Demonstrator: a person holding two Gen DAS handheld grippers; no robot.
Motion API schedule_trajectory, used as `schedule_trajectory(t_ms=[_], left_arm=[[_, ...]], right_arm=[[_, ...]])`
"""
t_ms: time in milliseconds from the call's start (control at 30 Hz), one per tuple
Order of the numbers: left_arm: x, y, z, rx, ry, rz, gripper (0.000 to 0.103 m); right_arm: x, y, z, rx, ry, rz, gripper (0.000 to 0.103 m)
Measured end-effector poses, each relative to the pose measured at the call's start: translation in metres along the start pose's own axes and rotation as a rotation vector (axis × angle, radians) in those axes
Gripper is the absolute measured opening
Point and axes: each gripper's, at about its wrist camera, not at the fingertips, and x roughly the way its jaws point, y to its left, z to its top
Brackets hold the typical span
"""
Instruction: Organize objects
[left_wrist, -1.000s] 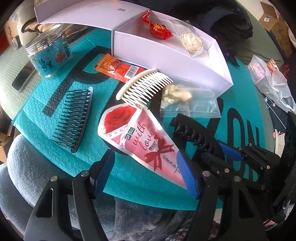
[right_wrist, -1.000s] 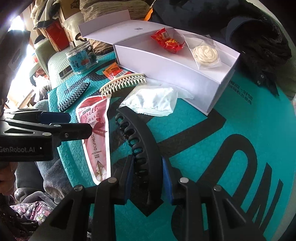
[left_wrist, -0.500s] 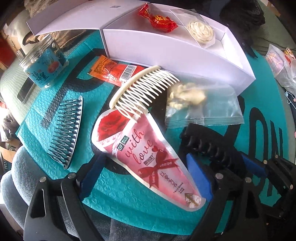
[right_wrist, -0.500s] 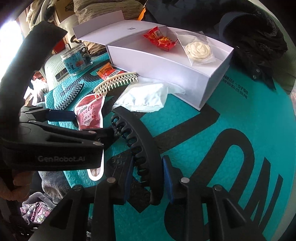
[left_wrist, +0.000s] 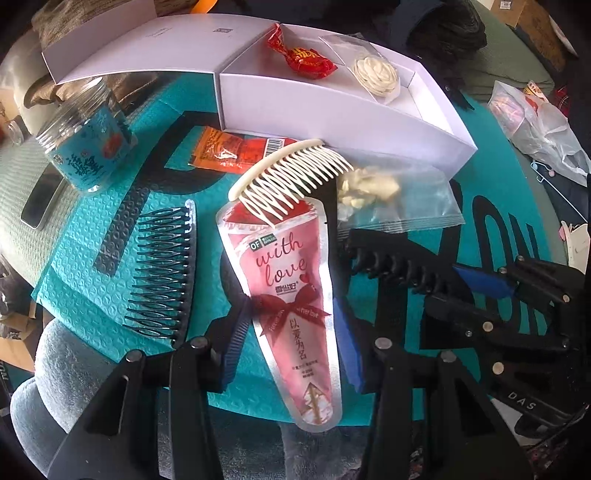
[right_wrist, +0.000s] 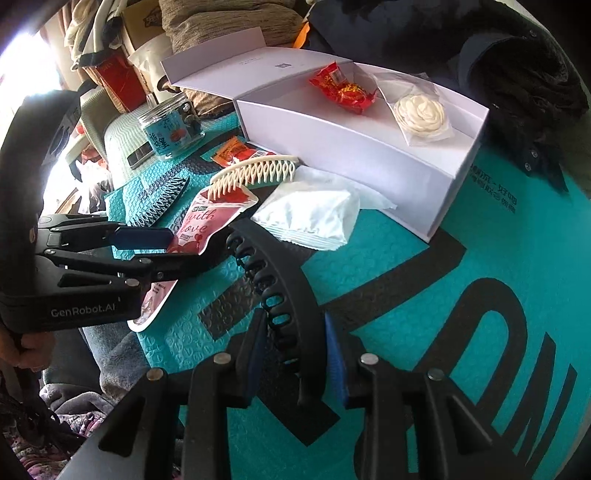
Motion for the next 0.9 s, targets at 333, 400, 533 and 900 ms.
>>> schedule_trajectory(t_ms=[333,400,533,900], left_arm=[[0.011,-0.008,0.002,0.035,-0.012,0.104,0.072],[0.013,-0.006,0.003,0.027,-0.018,0.103,0.076],[0.015,0.001,0.006,0.004,-0.034,0.104,0.078],[0.012,-0.003,0.011,0.05,-0.096,0.092,0.041]], right_arm=[[0.009,0.006,0.009,-0.062,0.018,0.01,0.041],[0.012,0.006,0.011,-0.071,0.014,0.017,0.042],[0.016,0.008,0.016,-0.103,0.005,0.026,0.042],[0.021,0.016,0.021,-0.153,-0.005,0.051,0.031]])
